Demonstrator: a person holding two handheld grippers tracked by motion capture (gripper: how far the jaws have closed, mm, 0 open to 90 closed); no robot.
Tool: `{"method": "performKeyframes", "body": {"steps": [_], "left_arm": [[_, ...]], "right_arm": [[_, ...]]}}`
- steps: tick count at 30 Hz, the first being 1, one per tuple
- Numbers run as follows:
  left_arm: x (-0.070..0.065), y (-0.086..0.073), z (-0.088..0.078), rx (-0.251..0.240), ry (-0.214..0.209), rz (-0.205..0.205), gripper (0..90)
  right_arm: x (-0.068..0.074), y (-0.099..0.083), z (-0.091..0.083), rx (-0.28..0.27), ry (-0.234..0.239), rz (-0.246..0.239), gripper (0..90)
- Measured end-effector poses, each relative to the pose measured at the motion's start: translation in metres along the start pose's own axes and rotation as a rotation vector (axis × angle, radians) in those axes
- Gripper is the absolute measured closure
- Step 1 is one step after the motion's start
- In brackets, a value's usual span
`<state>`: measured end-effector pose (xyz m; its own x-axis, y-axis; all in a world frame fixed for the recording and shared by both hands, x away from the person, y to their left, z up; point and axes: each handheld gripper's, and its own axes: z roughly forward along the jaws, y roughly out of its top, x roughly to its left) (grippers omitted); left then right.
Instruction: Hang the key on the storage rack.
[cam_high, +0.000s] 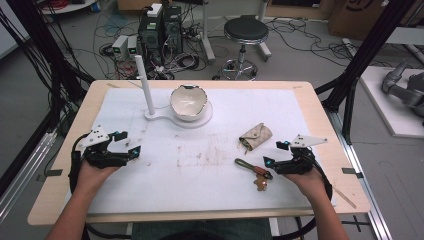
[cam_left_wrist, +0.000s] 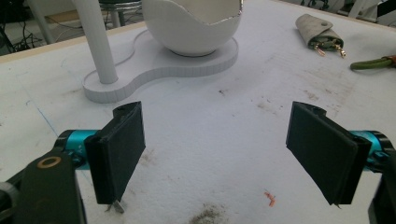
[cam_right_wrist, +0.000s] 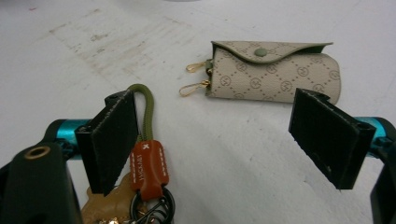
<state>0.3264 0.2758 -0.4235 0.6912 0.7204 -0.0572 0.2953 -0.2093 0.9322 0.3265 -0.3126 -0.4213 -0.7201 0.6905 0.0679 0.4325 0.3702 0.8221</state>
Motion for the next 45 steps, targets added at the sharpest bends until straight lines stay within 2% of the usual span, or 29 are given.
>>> {"method": "performKeyframes", "body": {"steps": [8,23,31,33,35,36,37,38,41,42,45], "left_arm": [[-0.001,0.001,0.002,0.004,0.0,0.01,19.5],[0.0,0.0,0.003,0.013,0.005,0.01,19.5],[-0.001,0.0,0.004,0.017,0.009,0.015,19.5],[-0.001,0.0,0.004,0.02,0.022,0.027,19.5],[-0.001,0.001,0.004,0.013,0.018,0.029,19.5],[-0.002,0.001,0.005,0.012,0.019,0.027,19.6],[-0.002,0.001,0.005,0.011,0.02,0.029,19.6],[-0.002,0.001,0.005,0.013,0.018,0.031,19.5],[-0.002,0.001,0.006,0.017,0.017,0.031,19.6],[-0.002,0.001,0.006,0.019,0.016,0.031,19.6],[-0.002,0.001,0.006,0.024,0.018,0.033,19.6]], "right_arm": [[0.005,-0.001,0.006,0.027,0.049,-0.021,16.3],[0.014,-0.003,0.019,0.106,0.085,-0.069,16.4],[0.02,-0.006,0.03,0.199,0.104,-0.12,18.2],[0.021,-0.007,0.032,0.219,0.111,-0.143,25.4],[0.024,-0.008,0.034,0.251,0.126,-0.162,30.2],[0.025,-0.008,0.034,0.256,0.12,-0.176,32.3],[0.025,-0.008,0.033,0.252,0.106,-0.189,39.4],[0.025,-0.008,0.032,0.255,0.102,-0.181,48.1],[0.021,-0.007,0.029,0.26,0.108,-0.158,58.6],[0.021,-0.007,0.028,0.262,0.105,-0.161,65.6],[0.021,-0.007,0.027,0.265,0.106,-0.169,68.1]]}}
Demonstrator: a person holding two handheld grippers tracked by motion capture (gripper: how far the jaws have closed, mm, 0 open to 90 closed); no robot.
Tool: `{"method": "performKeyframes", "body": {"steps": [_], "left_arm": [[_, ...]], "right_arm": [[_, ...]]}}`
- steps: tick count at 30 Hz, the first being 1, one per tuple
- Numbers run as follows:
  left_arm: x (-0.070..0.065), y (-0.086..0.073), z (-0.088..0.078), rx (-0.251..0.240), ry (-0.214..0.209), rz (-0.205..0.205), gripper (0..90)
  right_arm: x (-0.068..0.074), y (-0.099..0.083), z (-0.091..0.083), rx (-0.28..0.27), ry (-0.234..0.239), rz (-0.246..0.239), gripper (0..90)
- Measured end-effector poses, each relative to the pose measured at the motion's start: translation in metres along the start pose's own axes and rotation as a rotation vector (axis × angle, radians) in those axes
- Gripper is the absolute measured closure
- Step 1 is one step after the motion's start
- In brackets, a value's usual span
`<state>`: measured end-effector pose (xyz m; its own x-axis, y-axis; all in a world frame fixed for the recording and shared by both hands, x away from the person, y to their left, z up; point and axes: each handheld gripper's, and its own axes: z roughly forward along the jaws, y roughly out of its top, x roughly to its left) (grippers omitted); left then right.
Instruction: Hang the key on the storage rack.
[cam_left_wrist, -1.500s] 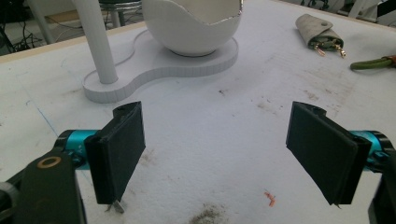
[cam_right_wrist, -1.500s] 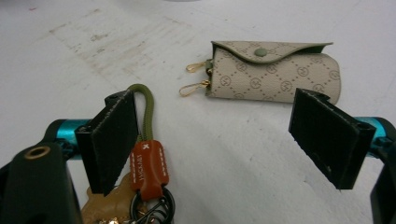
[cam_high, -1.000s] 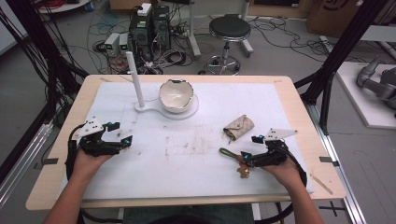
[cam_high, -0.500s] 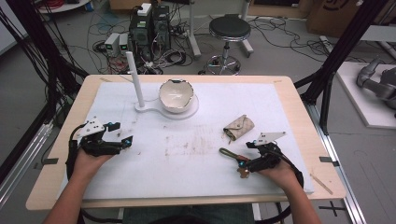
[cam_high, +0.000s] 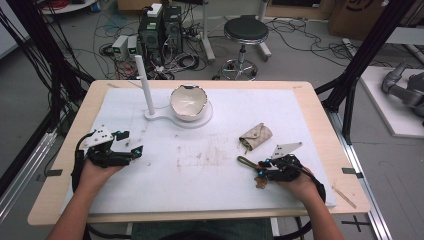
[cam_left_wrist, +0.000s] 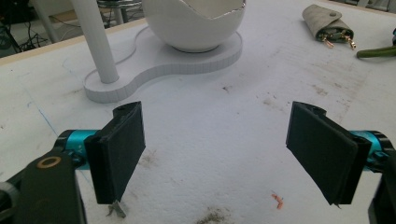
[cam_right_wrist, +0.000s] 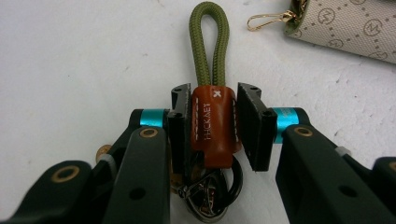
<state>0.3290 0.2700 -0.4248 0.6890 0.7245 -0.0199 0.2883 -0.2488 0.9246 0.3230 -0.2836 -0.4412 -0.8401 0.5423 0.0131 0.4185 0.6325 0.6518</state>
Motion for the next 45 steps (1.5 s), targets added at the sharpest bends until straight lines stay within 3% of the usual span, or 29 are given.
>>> {"method": "performKeyframes", "body": {"steps": [7,12,17,23,29,40,45], "left_arm": [[-0.001,-0.001,-0.002,0.01,0.015,-0.008,19.6],[0.001,-0.002,-0.002,0.037,0.052,-0.022,19.6],[0.0,-0.002,-0.003,0.027,0.041,-0.012,19.6],[0.002,-0.001,-0.003,0.012,0.026,-0.007,19.6],[-0.001,0.0,-0.005,0.012,0.011,0.017,19.5],[-0.001,-0.002,-0.005,0.008,0.014,0.003,19.6],[0.0,-0.002,-0.007,0.011,0.018,0.01,19.5]], "right_arm": [[-0.001,0.002,0.0,-0.017,0.009,-0.019,69.6],[0.0,0.008,-0.002,-0.068,-0.002,-0.037,69.6],[0.01,0.016,-0.009,-0.117,-0.02,-0.06,69.7],[0.02,0.038,-0.011,-0.177,-0.037,-0.087,69.7],[0.028,0.06,-0.007,-0.191,-0.039,-0.126,69.7],[0.029,0.107,0.0,-0.283,-0.074,-0.144,69.6],[0.026,0.128,0.01,-0.287,-0.069,-0.133,69.6]]}}
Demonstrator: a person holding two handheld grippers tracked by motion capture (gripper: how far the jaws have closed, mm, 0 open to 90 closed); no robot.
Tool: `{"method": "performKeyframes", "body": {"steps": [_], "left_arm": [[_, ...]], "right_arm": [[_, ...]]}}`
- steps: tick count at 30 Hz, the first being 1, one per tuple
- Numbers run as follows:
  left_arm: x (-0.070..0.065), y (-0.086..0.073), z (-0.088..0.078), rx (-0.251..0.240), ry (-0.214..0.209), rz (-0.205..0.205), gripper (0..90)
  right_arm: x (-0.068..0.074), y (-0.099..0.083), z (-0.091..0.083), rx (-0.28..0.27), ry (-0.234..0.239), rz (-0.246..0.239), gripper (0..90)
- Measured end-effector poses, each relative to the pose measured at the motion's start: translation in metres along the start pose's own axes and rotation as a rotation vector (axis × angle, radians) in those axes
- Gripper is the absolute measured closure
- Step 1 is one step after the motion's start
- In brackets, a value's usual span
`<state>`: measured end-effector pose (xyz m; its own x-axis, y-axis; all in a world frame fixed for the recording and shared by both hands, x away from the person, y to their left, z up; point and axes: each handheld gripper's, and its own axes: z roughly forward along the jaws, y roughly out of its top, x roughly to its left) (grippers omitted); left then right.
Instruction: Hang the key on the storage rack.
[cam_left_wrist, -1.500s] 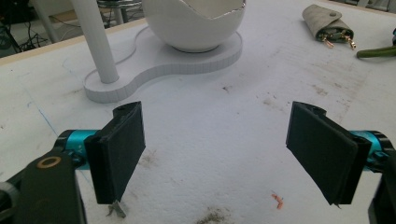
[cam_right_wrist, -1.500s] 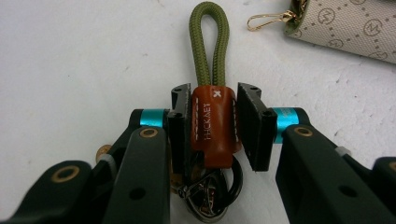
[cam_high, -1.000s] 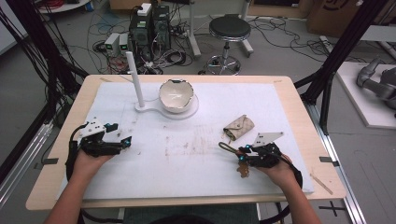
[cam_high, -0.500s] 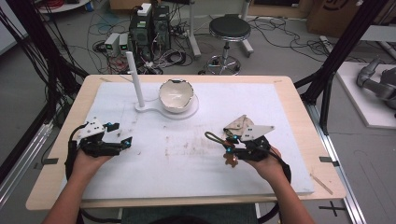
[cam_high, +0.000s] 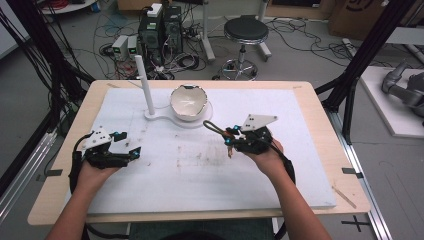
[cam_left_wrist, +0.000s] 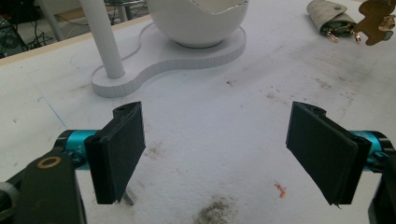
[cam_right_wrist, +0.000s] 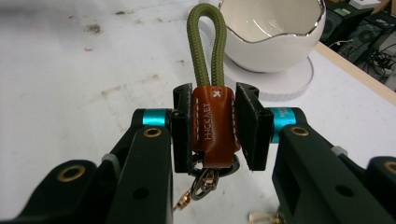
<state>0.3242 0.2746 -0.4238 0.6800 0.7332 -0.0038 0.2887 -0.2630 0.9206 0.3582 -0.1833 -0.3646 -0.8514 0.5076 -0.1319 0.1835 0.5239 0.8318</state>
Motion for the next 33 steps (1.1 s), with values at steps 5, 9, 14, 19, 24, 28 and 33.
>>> {"method": "performKeyframes", "body": {"steps": [5,9,14,19,24,28,33], "left_arm": [[0.0,-0.001,-0.002,-0.003,0.004,-0.004,19.6],[0.001,-0.002,-0.005,-0.005,0.012,-0.004,19.6],[0.0,-0.003,-0.009,-0.006,0.015,-0.003,19.5],[-0.001,-0.004,-0.017,-0.013,0.025,-0.003,19.6],[-0.002,-0.006,-0.022,-0.014,0.036,-0.005,19.6],[-0.002,-0.008,-0.028,-0.016,0.046,-0.011,19.5],[-0.001,-0.009,-0.032,-0.016,0.053,-0.01,19.6]], "right_arm": [[-0.002,0.021,0.013,-0.003,0.003,-0.019,69.6],[0.001,0.04,0.021,-0.006,0.007,-0.037,69.6],[0.002,0.059,0.032,-0.011,0.01,-0.063,69.6],[0.0,0.077,0.04,-0.039,-0.003,-0.066,69.6],[0.001,0.092,0.051,-0.058,-0.018,-0.074,69.6],[0.001,0.105,0.059,-0.062,-0.03,-0.085,69.6],[0.004,0.125,0.07,-0.076,-0.039,-0.095,69.7]]}}
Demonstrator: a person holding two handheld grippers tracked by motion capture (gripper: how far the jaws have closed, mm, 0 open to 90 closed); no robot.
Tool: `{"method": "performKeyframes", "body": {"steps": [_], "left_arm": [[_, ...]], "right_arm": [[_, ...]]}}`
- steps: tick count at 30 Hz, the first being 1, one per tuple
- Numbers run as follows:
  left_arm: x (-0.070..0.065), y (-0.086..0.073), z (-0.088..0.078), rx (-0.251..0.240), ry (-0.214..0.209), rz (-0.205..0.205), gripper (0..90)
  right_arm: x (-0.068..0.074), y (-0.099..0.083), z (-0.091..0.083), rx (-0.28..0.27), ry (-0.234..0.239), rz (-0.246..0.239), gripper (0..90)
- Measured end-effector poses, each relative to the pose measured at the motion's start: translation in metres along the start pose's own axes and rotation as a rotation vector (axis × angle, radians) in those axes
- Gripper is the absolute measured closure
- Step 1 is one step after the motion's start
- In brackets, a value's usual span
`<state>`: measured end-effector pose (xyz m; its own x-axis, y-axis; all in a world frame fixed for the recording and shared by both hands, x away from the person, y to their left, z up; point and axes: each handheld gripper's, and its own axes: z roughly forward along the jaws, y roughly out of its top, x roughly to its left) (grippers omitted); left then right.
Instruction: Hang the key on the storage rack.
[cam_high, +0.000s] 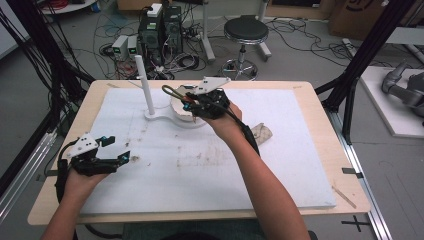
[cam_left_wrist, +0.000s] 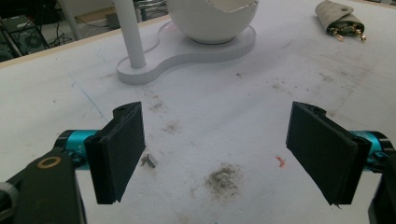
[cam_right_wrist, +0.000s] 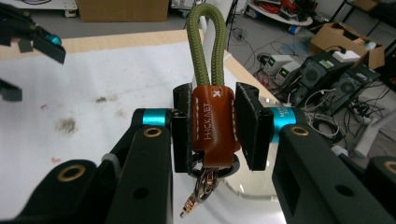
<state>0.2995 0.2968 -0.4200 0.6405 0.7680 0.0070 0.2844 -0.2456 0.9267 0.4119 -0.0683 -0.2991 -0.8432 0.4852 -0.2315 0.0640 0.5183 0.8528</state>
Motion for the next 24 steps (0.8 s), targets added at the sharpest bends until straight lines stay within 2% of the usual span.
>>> {"method": "performKeyframes", "body": {"steps": [1,4,6,8,9,10,14,15,18,20,21,24], "left_arm": [[0.0,0.0,0.0,-0.001,0.0,-0.001,19.6],[-0.001,0.0,0.0,-0.006,-0.001,-0.003,19.6],[-0.001,0.0,0.0,-0.005,-0.002,-0.002,19.6],[0.0,0.0,0.0,-0.004,-0.002,-0.001,19.6],[0.0,0.0,0.001,-0.005,-0.003,-0.001,19.6],[0.0,0.0,0.001,-0.005,-0.003,-0.001,19.5],[0.001,0.0,0.0,-0.007,0.0,-0.003,19.6],[0.001,0.0,0.0,-0.008,-0.001,-0.004,19.6],[0.002,0.0,0.0,-0.007,0.001,-0.004,19.6],[0.002,0.0,0.0,-0.009,0.002,-0.006,19.6],[0.002,0.0,0.0,-0.01,0.001,-0.006,19.5],[0.002,0.0,0.0,-0.01,0.0,-0.007,19.6]], "right_arm": [[0.0,0.004,0.003,-0.008,-0.01,-0.023,69.7],[0.002,0.016,0.01,-0.021,-0.006,-0.017,69.7],[0.003,0.024,0.014,-0.014,-0.006,-0.033,69.7],[0.003,0.034,0.02,-0.029,-0.013,-0.052,69.7],[0.004,0.037,0.022,-0.025,-0.008,-0.044,69.7],[0.004,0.042,0.024,-0.026,-0.013,-0.061,69.7],[0.008,0.055,0.035,-0.01,-0.005,-0.074,69.7],[0.008,0.058,0.038,-0.007,-0.011,-0.097,69.7],[0.01,0.063,0.042,-0.005,-0.012,-0.097,69.7],[0.012,0.066,0.048,0.014,-0.01,-0.11,69.7],[0.013,0.068,0.055,0.025,-0.013,-0.134,69.7],[0.014,0.07,0.059,0.029,-0.016,-0.14,69.7]]}}
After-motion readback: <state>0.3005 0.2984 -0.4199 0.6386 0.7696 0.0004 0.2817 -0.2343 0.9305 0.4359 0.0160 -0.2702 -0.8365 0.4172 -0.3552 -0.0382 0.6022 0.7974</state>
